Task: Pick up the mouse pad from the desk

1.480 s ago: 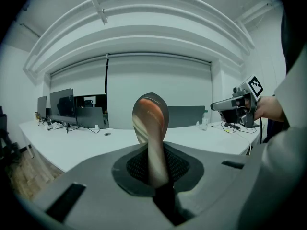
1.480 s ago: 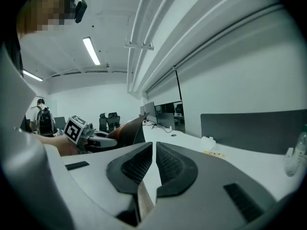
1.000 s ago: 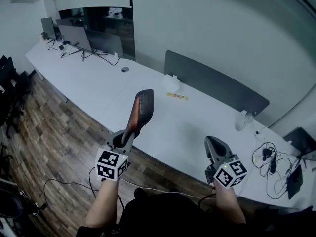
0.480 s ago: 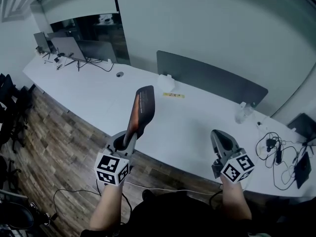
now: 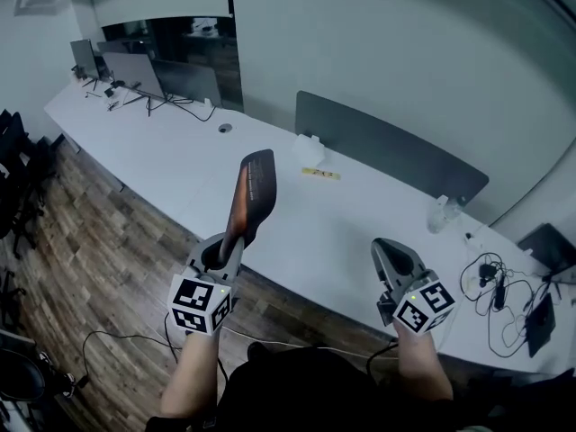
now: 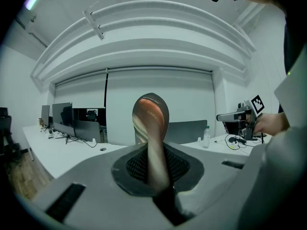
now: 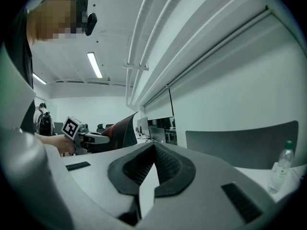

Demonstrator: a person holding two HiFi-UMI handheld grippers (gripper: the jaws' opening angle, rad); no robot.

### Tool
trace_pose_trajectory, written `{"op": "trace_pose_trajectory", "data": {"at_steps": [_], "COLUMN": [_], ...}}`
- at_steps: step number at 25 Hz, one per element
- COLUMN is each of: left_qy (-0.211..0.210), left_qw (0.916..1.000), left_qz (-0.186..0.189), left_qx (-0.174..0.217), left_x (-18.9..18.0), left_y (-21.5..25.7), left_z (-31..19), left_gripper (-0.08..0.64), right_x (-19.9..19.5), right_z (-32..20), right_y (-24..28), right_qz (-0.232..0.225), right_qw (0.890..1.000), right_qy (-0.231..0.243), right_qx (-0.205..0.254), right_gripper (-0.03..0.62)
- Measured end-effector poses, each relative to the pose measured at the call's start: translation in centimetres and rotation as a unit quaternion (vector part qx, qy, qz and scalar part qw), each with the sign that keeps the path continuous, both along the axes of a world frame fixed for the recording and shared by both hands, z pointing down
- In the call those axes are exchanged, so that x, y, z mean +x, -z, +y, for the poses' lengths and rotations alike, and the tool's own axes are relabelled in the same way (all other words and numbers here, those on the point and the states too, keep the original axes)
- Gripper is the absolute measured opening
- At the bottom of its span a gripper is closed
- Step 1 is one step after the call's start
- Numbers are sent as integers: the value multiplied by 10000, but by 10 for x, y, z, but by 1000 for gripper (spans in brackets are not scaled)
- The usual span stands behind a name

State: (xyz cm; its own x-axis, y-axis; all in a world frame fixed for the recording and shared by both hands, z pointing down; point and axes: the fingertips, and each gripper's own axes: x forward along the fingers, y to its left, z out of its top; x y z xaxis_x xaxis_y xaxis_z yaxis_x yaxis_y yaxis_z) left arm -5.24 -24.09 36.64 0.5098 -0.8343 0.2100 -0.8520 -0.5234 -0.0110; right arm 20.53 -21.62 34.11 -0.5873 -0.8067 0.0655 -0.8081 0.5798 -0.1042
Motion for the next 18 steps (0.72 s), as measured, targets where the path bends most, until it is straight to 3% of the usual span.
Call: {"op": "trace_pose_trajectory", "data": {"at_steps": [8,18], "left_qy": [-25,-236], "left_qw": [10000,9997], "left_qz": [-14,-116], "left_qx": [-50,26], "left_x": [-13,-3], "left_y": [-1,8], "left_z": [0,-2], "left_gripper": [35,35], "right_x": [-6,7], "right_z": [1,10], "right_y": [17,10], "right_qz": [112,40], "right_qw": [9997,9994], "right_qy": [-133,-315], "right_qx": [185,111], "right_gripper": [3,3]}}
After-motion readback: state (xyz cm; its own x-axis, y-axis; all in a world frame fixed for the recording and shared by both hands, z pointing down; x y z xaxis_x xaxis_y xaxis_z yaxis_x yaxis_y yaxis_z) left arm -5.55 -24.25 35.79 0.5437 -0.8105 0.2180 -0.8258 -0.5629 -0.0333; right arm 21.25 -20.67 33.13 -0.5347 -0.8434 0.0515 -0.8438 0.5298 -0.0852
